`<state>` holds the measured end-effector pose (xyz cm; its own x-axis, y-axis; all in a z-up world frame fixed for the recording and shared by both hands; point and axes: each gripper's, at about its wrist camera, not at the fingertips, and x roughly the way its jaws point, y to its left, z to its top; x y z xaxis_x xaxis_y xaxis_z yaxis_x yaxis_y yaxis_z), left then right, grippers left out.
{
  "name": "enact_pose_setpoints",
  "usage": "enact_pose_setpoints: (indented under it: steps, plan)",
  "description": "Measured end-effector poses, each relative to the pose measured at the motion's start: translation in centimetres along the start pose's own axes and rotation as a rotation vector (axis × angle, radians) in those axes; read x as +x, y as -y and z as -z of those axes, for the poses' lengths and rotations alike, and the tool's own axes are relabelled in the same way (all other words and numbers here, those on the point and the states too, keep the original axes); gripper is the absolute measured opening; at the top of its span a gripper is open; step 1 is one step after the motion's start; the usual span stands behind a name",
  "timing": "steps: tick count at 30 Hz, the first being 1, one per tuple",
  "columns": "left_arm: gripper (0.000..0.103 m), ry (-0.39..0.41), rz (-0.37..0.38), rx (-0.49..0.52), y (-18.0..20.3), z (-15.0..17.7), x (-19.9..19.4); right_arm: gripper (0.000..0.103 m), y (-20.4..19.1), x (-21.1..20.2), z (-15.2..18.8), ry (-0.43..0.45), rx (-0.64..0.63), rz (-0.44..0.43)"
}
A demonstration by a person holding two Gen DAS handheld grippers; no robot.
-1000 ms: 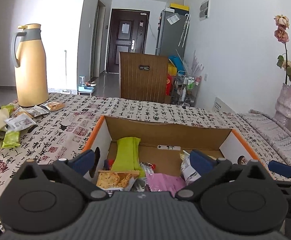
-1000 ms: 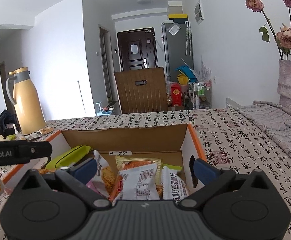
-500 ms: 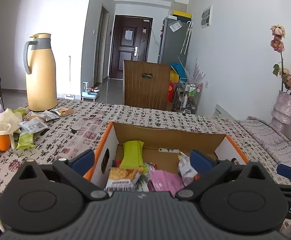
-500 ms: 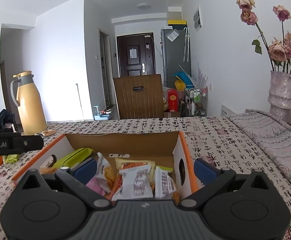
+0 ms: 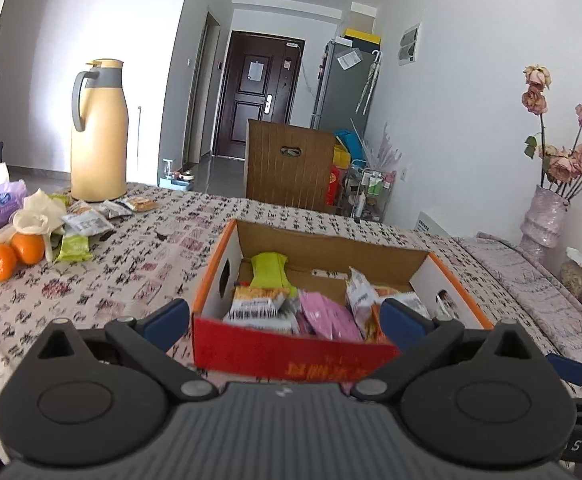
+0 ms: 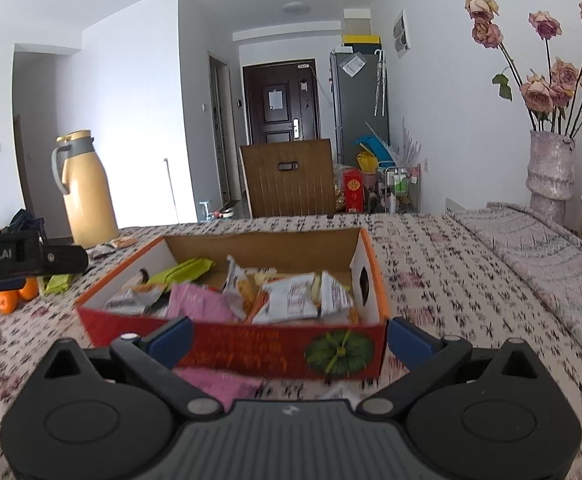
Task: Organize snacks
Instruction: 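Move both tools back toward the snacks on the table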
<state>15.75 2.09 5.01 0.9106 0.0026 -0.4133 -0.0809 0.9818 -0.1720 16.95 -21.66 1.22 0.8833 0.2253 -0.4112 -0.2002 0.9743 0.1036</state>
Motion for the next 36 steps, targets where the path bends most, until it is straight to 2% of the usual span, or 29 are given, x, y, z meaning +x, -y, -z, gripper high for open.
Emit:
enact_pose_setpoints:
  steps: [17, 31, 36]
  plan:
    - [0.103, -0.066, -0.012, 0.046, -1.4, 5.1, -3.6, 0.103, -0.9, -3.8, 4.7, -0.072, -0.005, -0.029]
    - [0.103, -0.097, -0.015, 0.100, -1.9, 8.1, -5.1, 0.103, -1.3, -4.2, 7.4, -0.145, 0.052, -0.085]
    - [0.103, -0.104, -0.012, 0.104, -2.0, 8.3, -4.9, 0.103, -2.2, -3.9, 7.7, -0.159, 0.024, -0.079]
